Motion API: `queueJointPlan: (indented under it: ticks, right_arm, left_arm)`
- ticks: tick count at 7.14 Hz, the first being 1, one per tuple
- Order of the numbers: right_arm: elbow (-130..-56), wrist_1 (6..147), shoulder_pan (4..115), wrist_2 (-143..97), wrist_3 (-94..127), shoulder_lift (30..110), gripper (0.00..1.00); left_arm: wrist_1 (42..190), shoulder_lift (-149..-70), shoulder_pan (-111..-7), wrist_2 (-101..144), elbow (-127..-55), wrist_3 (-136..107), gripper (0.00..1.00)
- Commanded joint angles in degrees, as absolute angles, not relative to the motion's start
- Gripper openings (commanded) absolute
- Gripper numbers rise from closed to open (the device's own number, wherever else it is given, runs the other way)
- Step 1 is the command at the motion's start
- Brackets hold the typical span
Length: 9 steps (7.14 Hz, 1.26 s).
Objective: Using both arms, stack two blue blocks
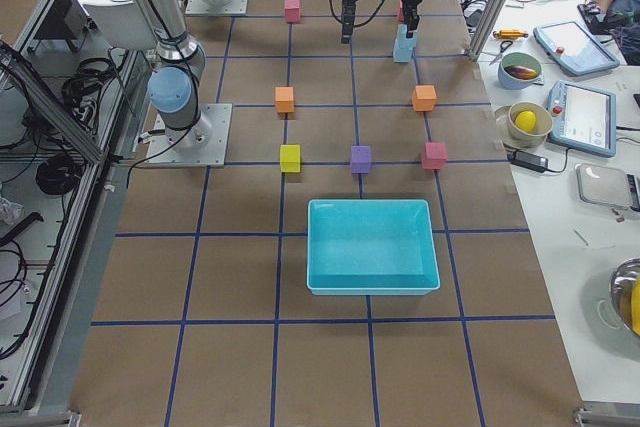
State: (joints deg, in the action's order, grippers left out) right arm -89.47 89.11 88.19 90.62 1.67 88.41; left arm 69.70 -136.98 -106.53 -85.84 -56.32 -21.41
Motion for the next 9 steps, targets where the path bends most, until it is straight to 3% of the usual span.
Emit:
queueJointPlan:
  ticks: [1,2,3,4,7,9]
  right_arm:
    - [-89.5,89.1,88.2,90.6,1.7,88.4,1.00]
    - [-89.5,89.1,88.2,90.7,1.7,88.4,1.00]
    - [-89.5,89.0,88.2,90.7,1.7,88.4,1.00]
    - [-89.5,89.1,88.2,90.6,1.7,88.4,1.00]
    - [-89.6,89.0,88.2,90.7,1.7,88.4,1.00]
    - [-89.6,88.9,88.2,90.7,1.7,88.4,1.00]
  left_arm:
    - [69.7,-137.3,-106.5,-86.0,-56.6,-21.4,0.00]
    - [69.7,-137.4,-106.5,-85.9,-56.5,-21.4,0.00]
    - [69.7,-137.6,-106.5,-85.9,-56.9,-21.6,0.77]
    - [69.8,-137.8,-106.5,-85.7,-56.9,-21.6,1.00]
    - [70.9,-135.5,-106.1,-85.8,-56.2,-21.4,1.00]
    - [83.4,-127.7,-103.5,-86.4,-57.5,-14.5,1.00]
